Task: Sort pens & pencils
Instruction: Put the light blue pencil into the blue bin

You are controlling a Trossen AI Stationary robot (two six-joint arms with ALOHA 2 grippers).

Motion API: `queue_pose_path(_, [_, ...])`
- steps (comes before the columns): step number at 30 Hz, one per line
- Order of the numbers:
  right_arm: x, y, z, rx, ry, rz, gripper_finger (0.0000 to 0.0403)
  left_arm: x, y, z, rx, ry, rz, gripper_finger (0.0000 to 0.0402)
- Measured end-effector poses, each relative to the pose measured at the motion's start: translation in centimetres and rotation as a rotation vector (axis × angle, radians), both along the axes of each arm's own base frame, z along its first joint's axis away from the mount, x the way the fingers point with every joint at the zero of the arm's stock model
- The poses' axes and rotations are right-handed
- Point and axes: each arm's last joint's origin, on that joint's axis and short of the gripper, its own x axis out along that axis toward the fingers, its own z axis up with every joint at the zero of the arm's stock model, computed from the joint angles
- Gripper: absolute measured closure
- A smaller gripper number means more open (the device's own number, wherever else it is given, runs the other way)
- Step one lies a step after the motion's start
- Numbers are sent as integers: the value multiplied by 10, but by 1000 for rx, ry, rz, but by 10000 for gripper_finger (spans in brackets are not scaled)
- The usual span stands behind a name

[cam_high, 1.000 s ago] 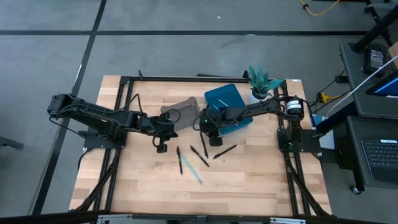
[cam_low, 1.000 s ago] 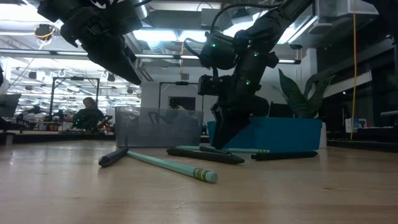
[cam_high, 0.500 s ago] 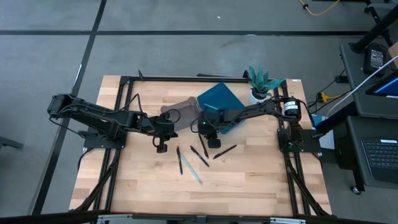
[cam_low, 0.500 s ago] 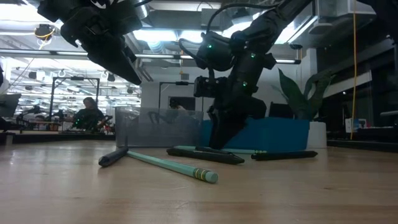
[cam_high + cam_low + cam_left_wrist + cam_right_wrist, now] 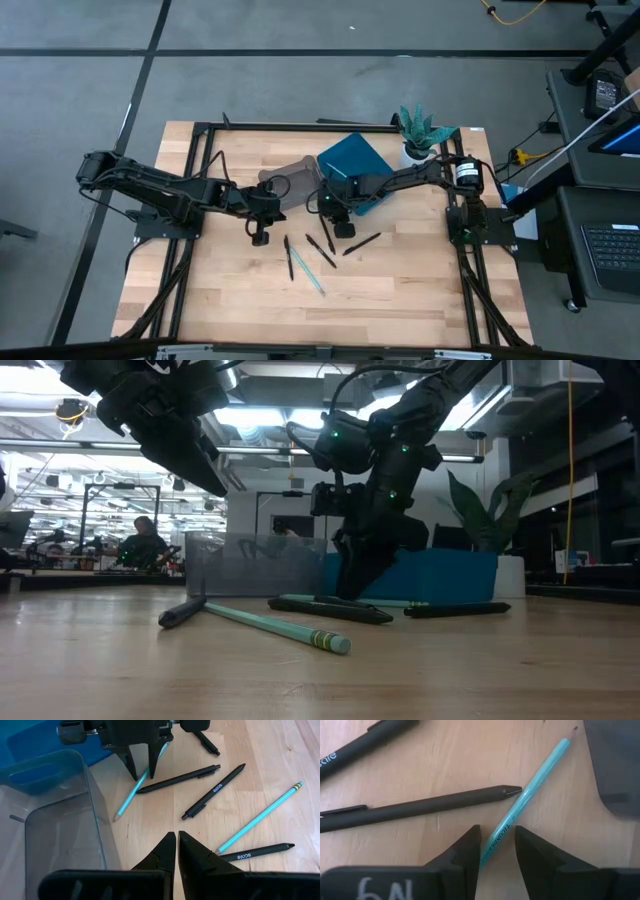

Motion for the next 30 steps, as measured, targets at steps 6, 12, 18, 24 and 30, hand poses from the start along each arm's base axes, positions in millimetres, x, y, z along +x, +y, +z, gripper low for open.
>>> queue_pose_path(6, [0,0,0,2,0,0,322,0,0,0,0,0,0,388])
queue_pose_path(12, [0,0,0,3,0,-1,359,0,0,0,0,1,0,388])
queue_pose_path(18, [0,0,0,3,0,-1,372,0,0,0,0,1,0,388])
queue_pose_path(24, [0,0,0,11,1,-21,366,0,0,0,0,1,0,388])
queue_pose_path(30, [3,0,4,10,-1,-20,373,0,0,0,0,4,0,388])
